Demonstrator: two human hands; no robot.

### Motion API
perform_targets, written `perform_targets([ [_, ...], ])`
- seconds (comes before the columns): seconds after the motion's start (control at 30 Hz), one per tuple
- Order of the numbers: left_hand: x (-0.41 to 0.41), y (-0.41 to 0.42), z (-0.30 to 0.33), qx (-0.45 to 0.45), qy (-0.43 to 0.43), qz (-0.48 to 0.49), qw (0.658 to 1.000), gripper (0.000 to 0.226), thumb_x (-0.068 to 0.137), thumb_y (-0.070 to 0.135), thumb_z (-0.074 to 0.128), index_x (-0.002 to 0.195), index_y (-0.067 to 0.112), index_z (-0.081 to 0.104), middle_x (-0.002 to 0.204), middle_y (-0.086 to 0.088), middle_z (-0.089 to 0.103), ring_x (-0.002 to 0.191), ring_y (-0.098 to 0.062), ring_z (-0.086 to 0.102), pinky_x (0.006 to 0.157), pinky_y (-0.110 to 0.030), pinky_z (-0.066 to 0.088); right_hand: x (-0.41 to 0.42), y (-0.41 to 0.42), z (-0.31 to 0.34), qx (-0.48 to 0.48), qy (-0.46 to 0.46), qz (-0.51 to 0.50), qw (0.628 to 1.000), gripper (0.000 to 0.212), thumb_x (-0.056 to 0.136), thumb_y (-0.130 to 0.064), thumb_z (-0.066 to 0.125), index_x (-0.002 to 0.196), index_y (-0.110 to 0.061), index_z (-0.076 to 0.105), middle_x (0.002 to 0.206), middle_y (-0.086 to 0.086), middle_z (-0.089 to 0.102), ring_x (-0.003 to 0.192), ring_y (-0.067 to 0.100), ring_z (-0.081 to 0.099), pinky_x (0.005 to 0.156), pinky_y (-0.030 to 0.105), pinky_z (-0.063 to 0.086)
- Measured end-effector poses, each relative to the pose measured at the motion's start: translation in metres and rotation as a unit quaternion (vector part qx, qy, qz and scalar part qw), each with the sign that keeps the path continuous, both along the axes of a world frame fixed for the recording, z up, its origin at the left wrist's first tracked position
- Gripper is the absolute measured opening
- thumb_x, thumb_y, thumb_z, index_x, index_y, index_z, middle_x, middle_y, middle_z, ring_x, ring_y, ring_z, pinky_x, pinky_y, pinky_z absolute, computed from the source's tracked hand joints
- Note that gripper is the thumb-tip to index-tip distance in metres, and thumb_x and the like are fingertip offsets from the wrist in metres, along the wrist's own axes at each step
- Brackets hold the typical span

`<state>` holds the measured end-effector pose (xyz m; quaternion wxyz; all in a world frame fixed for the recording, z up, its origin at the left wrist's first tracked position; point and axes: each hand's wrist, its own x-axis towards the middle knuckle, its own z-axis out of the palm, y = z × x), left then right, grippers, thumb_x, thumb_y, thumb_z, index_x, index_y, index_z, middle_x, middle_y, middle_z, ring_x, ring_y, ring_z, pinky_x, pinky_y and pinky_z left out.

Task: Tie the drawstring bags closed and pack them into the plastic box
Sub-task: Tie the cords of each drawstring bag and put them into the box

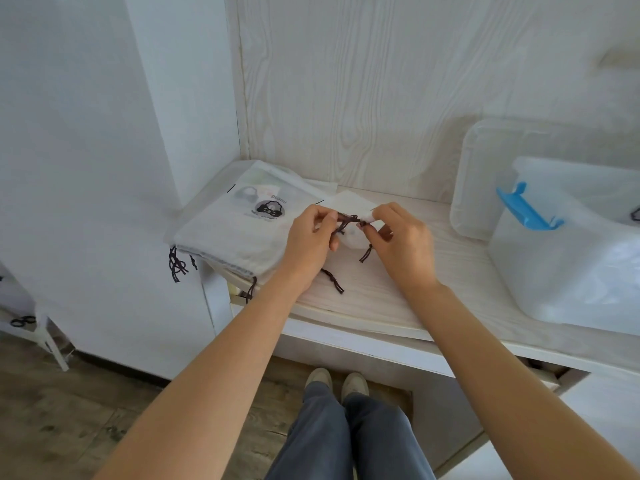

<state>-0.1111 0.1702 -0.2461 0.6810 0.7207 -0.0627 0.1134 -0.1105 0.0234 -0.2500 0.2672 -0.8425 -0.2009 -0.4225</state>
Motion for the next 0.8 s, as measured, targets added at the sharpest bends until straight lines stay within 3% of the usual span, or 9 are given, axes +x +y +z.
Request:
perform_targets([
  [0.1,0.001,0.000,0.000,-0.016,0.000,0.042,0.999,0.014,0.098,0.014,0.043,0.096,0.006,0.055,0.075,0.002,0.057,0.047,0.001,0.051,0.043,-0.013,0.035,0.001,-0.003,-0.001,0.041,0.054,-0.013,0.998,0.005,0.081,-0.012,0.066,0.082,-0.008,0.064,0.083,0.000,0.067,0.056,0.017,0.058,0.052,0.040,0.052],
  [0.2,0.002,0.001,0.000,-0.022,0.001,0.089,0.996,0.014,0.099,0.013,0.040,0.088,0.014,0.049,0.083,0.005,0.058,0.056,-0.008,0.057,0.039,-0.019,0.040,0.002,-0.005,-0.001,0.097,0.122,-0.020,0.988,0.003,0.084,-0.013,0.065,0.083,-0.013,0.062,0.087,-0.011,0.066,0.062,0.015,0.062,0.062,0.042,0.053],
  [0.33,0.002,0.001,0.001,-0.052,0.022,0.101,0.993,0.019,0.100,0.013,0.035,0.084,0.016,0.044,0.091,0.004,0.060,0.050,-0.006,0.061,0.037,-0.017,0.041,-0.002,-0.004,0.003,0.167,0.163,-0.012,0.972,0.009,0.086,-0.011,0.064,0.079,-0.013,0.058,0.092,-0.007,0.069,0.063,0.017,0.067,0.068,0.040,0.055],
  [0.43,0.002,0.000,0.001,-0.068,0.032,0.100,0.992,0.016,0.101,0.012,0.034,0.088,0.013,0.044,0.089,0.006,0.060,0.043,-0.003,0.059,0.037,-0.017,0.042,-0.004,-0.003,0.005,0.167,0.162,-0.014,0.972,0.016,0.086,-0.010,0.063,0.076,-0.017,0.052,0.087,-0.002,0.069,0.065,0.019,0.068,0.068,0.044,0.055],
  [0.57,0.003,0.002,0.001,-0.094,0.031,0.118,0.988,0.022,0.101,0.011,0.034,0.083,0.017,0.044,0.089,0.006,0.060,0.043,-0.004,0.060,0.037,-0.017,0.044,-0.005,-0.002,0.007,0.203,0.171,-0.017,0.964,0.012,0.086,-0.007,0.063,0.078,-0.010,0.053,0.072,-0.005,0.062,0.065,0.021,0.067,0.067,0.045,0.055],
  [0.67,0.005,0.003,-0.001,-0.101,0.038,0.141,0.984,0.018,0.101,0.013,0.033,0.092,0.011,0.048,0.096,0.000,0.062,0.046,-0.005,0.061,0.040,-0.019,0.047,-0.004,-0.002,0.008,0.263,0.211,-0.018,0.941,0.015,0.086,-0.005,0.061,0.074,-0.010,0.052,0.056,-0.004,0.060,0.058,0.016,0.067,0.069,0.042,0.055],
  [0.8,0.005,0.005,-0.001,-0.122,0.035,0.155,0.980,0.020,0.101,0.013,0.034,0.104,0.003,0.052,0.097,-0.011,0.062,0.044,-0.004,0.060,0.040,-0.020,0.049,0.001,-0.001,0.007,0.316,0.228,0.001,0.921,0.024,0.085,-0.004,0.061,0.068,-0.014,0.048,0.063,-0.003,0.062,0.056,0.022,0.068,0.069,0.051,0.055],
])
